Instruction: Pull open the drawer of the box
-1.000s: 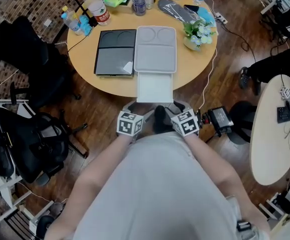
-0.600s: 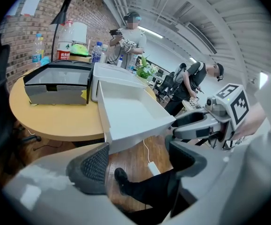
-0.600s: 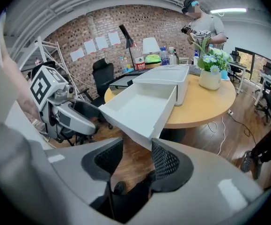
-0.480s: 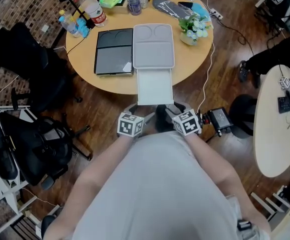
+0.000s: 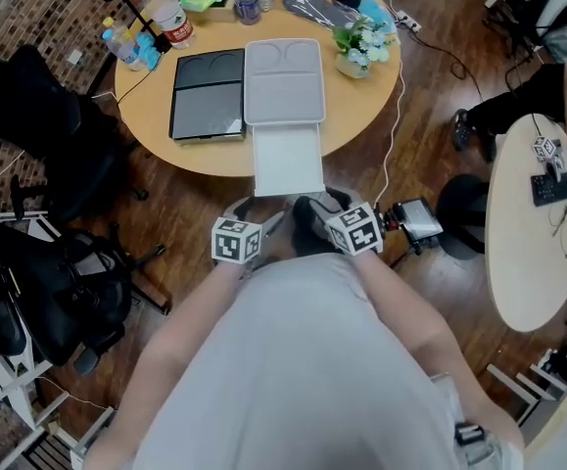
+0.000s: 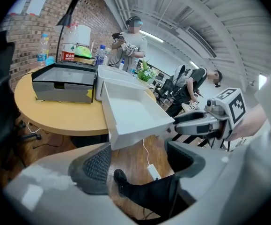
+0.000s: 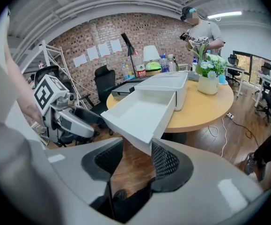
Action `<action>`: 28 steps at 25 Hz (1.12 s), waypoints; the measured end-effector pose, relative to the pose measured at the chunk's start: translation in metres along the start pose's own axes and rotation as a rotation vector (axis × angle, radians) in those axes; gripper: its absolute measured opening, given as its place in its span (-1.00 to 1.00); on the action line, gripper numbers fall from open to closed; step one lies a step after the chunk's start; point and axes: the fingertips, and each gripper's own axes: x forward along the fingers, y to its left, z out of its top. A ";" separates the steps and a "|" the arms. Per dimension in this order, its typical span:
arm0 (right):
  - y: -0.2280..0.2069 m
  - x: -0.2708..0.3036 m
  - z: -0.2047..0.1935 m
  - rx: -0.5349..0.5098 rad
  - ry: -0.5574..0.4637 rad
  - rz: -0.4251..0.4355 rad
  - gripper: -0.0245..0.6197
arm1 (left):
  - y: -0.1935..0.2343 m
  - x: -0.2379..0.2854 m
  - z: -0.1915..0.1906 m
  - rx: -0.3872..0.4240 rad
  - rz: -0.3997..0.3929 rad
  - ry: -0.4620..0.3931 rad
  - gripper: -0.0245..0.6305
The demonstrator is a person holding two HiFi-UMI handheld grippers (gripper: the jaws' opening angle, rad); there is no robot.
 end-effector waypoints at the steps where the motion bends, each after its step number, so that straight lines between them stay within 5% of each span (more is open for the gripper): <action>1: 0.001 -0.003 0.004 0.000 -0.017 -0.001 -0.36 | 0.002 -0.005 -0.001 -0.006 0.009 -0.007 0.29; 10: 0.045 -0.057 0.059 -0.210 -0.184 -0.012 -0.45 | 0.010 -0.079 0.010 -0.086 0.054 -0.216 -0.18; 17: 0.106 -0.099 0.087 -0.313 -0.334 -0.004 -0.82 | -0.018 -0.129 0.027 -0.114 -0.078 -0.427 -0.82; 28: 0.184 -0.136 0.069 -0.391 -0.378 0.130 -0.90 | -0.083 -0.168 0.012 0.139 -0.194 -0.457 -0.92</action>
